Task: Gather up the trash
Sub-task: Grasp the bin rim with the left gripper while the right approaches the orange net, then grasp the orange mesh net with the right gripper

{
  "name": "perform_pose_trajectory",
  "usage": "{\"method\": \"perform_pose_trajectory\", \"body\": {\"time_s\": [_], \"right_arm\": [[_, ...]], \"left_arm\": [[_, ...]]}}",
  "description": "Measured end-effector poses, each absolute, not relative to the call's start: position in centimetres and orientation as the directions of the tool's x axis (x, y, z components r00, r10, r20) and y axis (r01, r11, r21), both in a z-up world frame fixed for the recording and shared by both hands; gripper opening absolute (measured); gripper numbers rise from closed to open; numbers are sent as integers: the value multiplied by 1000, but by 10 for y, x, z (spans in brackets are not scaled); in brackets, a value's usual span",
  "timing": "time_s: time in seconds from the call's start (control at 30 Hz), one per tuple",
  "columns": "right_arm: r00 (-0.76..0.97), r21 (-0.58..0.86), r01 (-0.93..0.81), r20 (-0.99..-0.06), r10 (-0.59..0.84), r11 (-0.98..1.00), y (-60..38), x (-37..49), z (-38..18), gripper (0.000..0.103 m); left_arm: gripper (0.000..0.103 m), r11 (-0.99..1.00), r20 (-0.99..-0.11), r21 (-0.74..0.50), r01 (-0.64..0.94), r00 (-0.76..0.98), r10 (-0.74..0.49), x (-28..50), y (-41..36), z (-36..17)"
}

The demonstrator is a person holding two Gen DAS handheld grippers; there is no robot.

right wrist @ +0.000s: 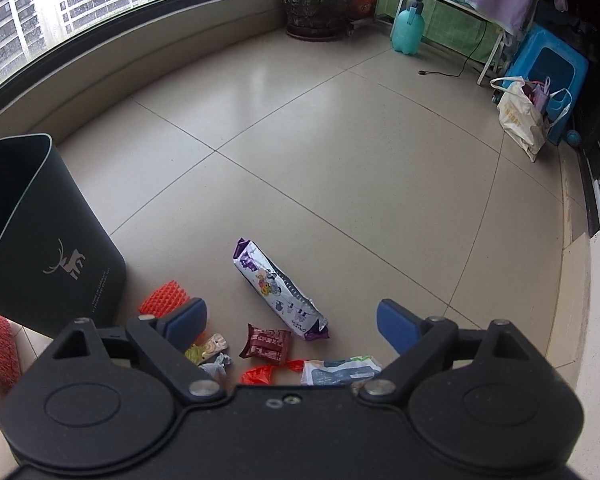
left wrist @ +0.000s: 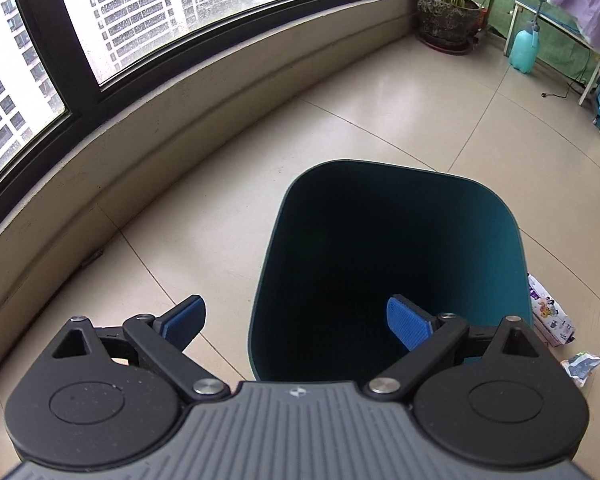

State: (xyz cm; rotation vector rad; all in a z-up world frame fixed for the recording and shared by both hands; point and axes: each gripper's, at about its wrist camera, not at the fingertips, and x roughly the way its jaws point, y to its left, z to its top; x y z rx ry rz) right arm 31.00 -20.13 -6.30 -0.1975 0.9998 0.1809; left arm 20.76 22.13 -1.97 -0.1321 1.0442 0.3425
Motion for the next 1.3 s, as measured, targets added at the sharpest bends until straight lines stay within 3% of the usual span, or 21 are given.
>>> {"method": "perform_pose_trajectory", "body": {"time_s": [0.13,0.3,0.53,0.67,0.7,0.87,1.03,1.17,1.3], "right_arm": [[470,-79,-215,-882,33,973,-209,327,-95,85],[422,-74,-218,-906,25,973,-210,341,-127,81],[326,-63,-299,-945,39,952,-192,348,-164,73],[276,-28,-340,-959,72,940,-170,339,-178,70],[263,-33,-367,-962,70,930,-160,335,-183,64],[272,-50,-467,-958,89,883,-112,338,-200,58],[239,-8,-540,-960,144,842,-66,357,-233,62],[252,-23,-593,-955,158,805,-37,367,-259,87],[270,-93,-583,-959,84,807,-18,379,-284,83]], "left_arm": [[80,924,-897,14,-382,404,180,229,244,-45],[66,915,-915,15,-403,363,175,242,256,-67],[28,911,-937,-14,-412,323,132,247,264,-86],[21,914,-929,24,-405,329,170,245,258,-90],[19,911,-929,23,-411,328,171,244,259,-90],[17,921,-930,12,-389,335,153,237,253,-90],[11,934,-917,79,-348,342,205,233,242,-93],[11,934,-921,90,-345,328,210,230,230,-92],[11,938,-913,87,-336,349,210,225,227,-92]]}}
